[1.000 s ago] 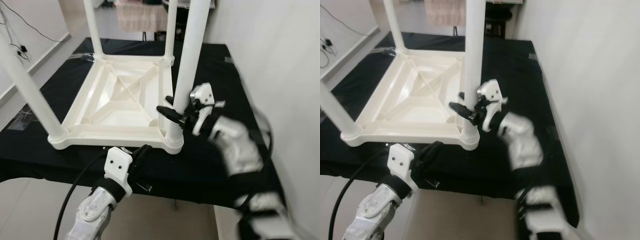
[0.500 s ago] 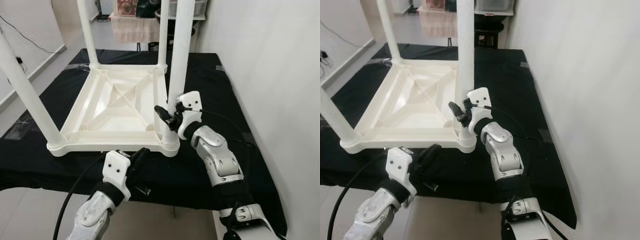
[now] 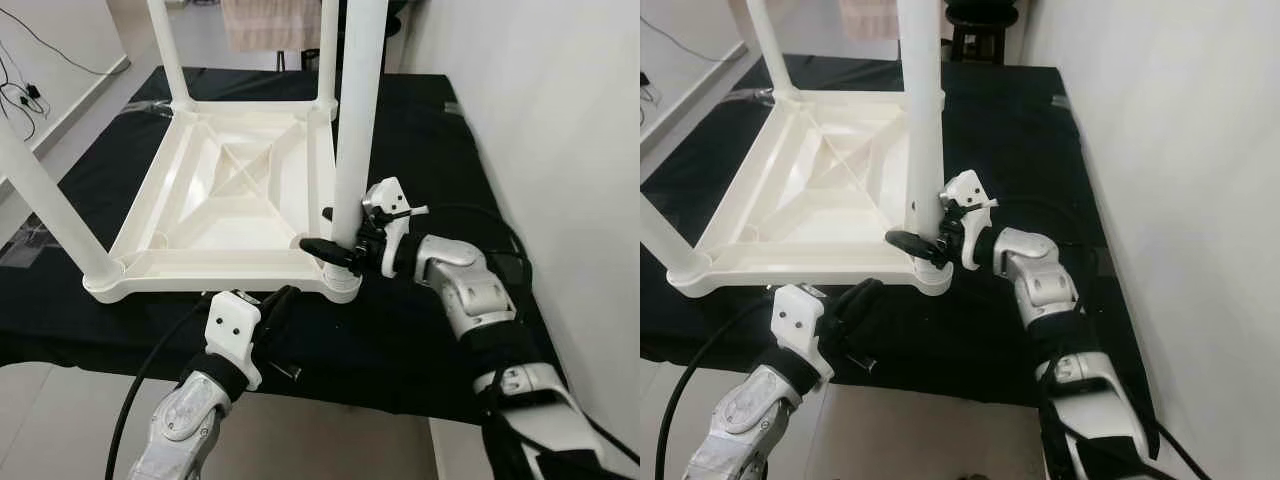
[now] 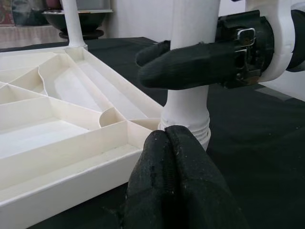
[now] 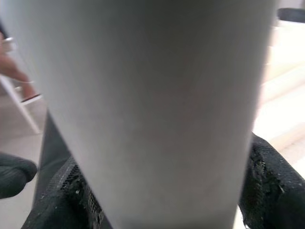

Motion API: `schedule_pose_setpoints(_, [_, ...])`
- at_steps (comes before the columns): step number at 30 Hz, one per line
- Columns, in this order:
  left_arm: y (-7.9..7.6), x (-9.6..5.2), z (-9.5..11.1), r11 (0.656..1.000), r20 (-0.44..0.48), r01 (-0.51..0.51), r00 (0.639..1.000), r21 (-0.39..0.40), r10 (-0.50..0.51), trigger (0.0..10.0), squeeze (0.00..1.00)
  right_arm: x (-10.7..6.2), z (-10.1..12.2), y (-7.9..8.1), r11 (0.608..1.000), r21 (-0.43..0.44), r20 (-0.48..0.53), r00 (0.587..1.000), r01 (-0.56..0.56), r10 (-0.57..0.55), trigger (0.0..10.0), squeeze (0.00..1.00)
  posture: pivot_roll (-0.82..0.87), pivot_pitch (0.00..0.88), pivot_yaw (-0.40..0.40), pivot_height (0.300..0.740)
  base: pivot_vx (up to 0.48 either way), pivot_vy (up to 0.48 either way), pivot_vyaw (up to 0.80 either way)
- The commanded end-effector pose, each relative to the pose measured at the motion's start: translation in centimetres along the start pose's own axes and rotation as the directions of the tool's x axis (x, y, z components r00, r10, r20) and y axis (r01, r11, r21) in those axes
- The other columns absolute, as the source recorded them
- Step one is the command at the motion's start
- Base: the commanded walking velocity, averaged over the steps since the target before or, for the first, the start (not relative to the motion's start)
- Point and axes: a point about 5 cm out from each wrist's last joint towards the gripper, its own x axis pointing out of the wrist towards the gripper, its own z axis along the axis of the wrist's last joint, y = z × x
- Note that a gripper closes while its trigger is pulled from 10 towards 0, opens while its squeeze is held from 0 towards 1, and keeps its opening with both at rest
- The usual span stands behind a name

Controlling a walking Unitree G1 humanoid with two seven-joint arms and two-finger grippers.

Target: Building children table

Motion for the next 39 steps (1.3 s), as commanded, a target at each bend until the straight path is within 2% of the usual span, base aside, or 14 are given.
schedule_pose_setpoints(1, [-0.1, -0.2, -0.4, 1.000, -0.021, 0.008, 1.000, -0.009, -0.008, 10.0, 0.00, -0.1, -0.1, -0.4, 0.999, 0.024, 0.016, 0.999, -0.034, 0.033, 10.0, 0.00, 0.12, 0.099, -0.024, 0.740, 0.000, 0.000, 0.00])
schedule_pose_setpoints(2, [-0.1, -0.3, -0.4, 1.000, -0.021, 0.008, 1.000, -0.007, -0.008, 10.0, 0.00, -0.3, -0.1, -0.6, 0.999, 0.041, 0.018, 0.999, -0.035, 0.034, 8.1, 0.00, 0.12, 0.099, -0.024, 0.740, 0.000, 0.000, 0.00])
schedule_pose_setpoints(3, [-0.1, -0.3, -0.4, 1.000, -0.021, 0.008, 1.000, -0.006, -0.008, 10.0, 0.00, -0.5, -0.2, -0.9, 0.998, 0.058, 0.017, 0.999, -0.032, 0.031, 3.0, 0.00, 0.12, 0.099, -0.024, 0.740, 0.000, 0.000, 0.00])
schedule_pose_setpoints(4, [-0.1, -0.3, -0.4, 1.000, -0.022, 0.008, 1.000, -0.006, -0.008, 10.0, 0.00, -0.6, -0.2, -1.1, 0.997, 0.067, 0.016, 0.999, -0.030, 0.029, 3.0, 0.00, 0.12, 0.099, -0.024, 0.740, 0.000, 0.000, 0.00])
schedule_pose_setpoints(5, [-0.1, -0.3, -0.4, 1.000, -0.022, 0.007, 1.000, -0.006, -0.007, 10.0, 0.00, -0.8, -0.4, -1.3, 0.996, 0.079, 0.011, 0.999, -0.032, 0.031, 0.0, 0.00, 0.12, 0.099, -0.024, 0.740, 0.000, 0.000, 0.00])
schedule_pose_setpoints(22, [-0.4, -0.4, -0.5, 1.000, -0.025, 0.010, 1.000, -0.011, -0.010, 10.0, 0.00, -1.6, -3.0, -1.7, 0.982, 0.145, 0.053, 0.990, 0.119, -0.128, 0.0, 0.00, 0.11, 0.099, -0.037, 0.740, 0.000, 0.000, 0.00])
schedule_pose_setpoints(24, [-0.3, -0.5, -0.5, 1.000, -0.025, 0.007, 1.000, -0.011, -0.008, 10.0, 0.00, -0.8, -5.8, -0.9, 0.823, 0.053, -0.073, 0.824, 0.565, -0.561, 0.0, 0.00, 0.11, 0.101, -0.042, 0.740, 0.000, 0.000, 0.00])
schedule_pose_setpoints(25, [-0.3, -0.5, -0.5, 1.000, -0.025, 0.007, 1.000, -0.011, -0.008, 10.0, 0.00, -0.8, -5.8, -0.9, 0.823, 0.053, -0.073, 0.824, 0.565, -0.561, 0.0, 0.00, 0.11, 0.101, -0.042, 0.740, 0.000, 0.000, 0.00])
schedule_pose_setpoints(26, [-0.2, -0.5, -0.5, 1.000, -0.026, 0.007, 1.000, -0.011, -0.007, 10.0, 0.00, -0.9, -6.1, -0.2, 0.738, 0.034, -0.070, 0.738, 0.674, -0.671, 0.0, 0.00, 0.09, 0.102, -0.033, 0.740, 0.000, 0.000, 0.00])
schedule_pose_setpoints(28, [-0.2, -0.5, -0.5, 1.000, -0.026, 0.007, 1.000, -0.011, -0.007, 10.0, 0.00, -0.9, -6.1, -0.2, 0.738, 0.034, -0.070, 0.738, 0.674, -0.671, 0.0, 0.00, 0.09, 0.102, -0.033, 0.740, 0.000, 0.000, 0.00])
schedule_pose_setpoints(31, [-0.1, -0.5, -0.6, 1.000, -0.030, 0.011, 0.999, -0.014, -0.012, 10.0, 0.00, 0.4, -5.3, 3.0, 0.783, -0.062, -0.023, 0.783, 0.619, -0.622, 0.0, 0.00, 0.07, 0.086, -0.014, 0.740, 0.000, 0.000, 0.00])
schedule_pose_setpoints(37, [-0.1, -0.4, -0.7, 1.000, -0.031, 0.023, 0.999, -0.013, -0.024, 10.0, 0.00, 0.6, -5.0, 1.6, 0.771, -0.035, -0.022, 0.771, 0.635, -0.636, 0.2, 0.00, 0.09, 0.089, -0.025, 0.740, 0.000, 0.000, 0.00])
schedule_pose_setpoints(38, [0.0, -0.4, -0.6, 1.000, -0.030, 0.020, 0.999, -0.012, -0.021, 10.0, 0.00, 0.5, -4.7, 1.4, 0.761, -0.021, -0.017, 0.761, 0.649, -0.649, 10.0, 0.00, 0.08, 0.094, -0.023, 0.740, 0.000, 0.000, 0.00])
schedule_pose_setpoints(39, [0.0, -0.4, -0.6, 1.000, -0.030, 0.017, 0.999, -0.012, -0.017, 10.0, 0.00, 0.6, -4.0, 1.2, 0.748, -0.003, 0.001, 0.748, 0.663, -0.663, 10.0, 0.76, 0.08, 0.094, -0.023, 0.740, 0.000, 0.000, 0.00])
